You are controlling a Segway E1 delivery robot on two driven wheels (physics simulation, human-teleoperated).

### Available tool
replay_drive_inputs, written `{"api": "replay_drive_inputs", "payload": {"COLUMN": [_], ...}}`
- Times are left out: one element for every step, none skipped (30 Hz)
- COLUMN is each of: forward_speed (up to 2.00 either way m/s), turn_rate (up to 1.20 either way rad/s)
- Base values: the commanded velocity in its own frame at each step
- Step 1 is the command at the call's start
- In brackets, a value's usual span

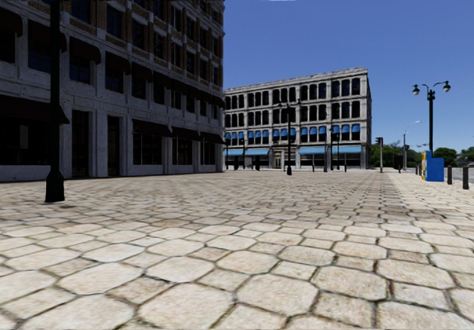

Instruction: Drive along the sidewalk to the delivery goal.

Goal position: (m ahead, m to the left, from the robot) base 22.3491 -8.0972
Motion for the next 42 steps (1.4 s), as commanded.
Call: {"api": "replay_drive_inputs", "payload": {"forward_speed": [2.0,2.0,2.0,2.0,2.0,2.0,2.0,2.0,2.0,2.0,2.0,2.0,2.0,2.0,2.0,2.0,2.0,2.0,2.0,2.0,2.0,2.0,2.0,2.0,2.0,2.0,2.0,2.0,2.0,2.0,2.0,2.0,2.0,2.0,2.0,2.0,2.0,2.0,2.0,2.0,2.0,2.0], "turn_rate": [-0.6,-0.6,-0.6,-0.6,-0.6,-0.6,-0.6,-0.6,-0.6,-0.6,-0.6,-0.6,-0.6,-0.6,-0.6,-0.6,-0.6,-0.6,-0.6,-0.6,-0.6,-0.6,-0.58,-0.48,-0.48,-0.35,0.0,0.0,0.0,0.0,0.0,0.0,0.0,0.0,0.0,0.0,0.0,0.0,0.0,0.0,0.0,0.0]}}
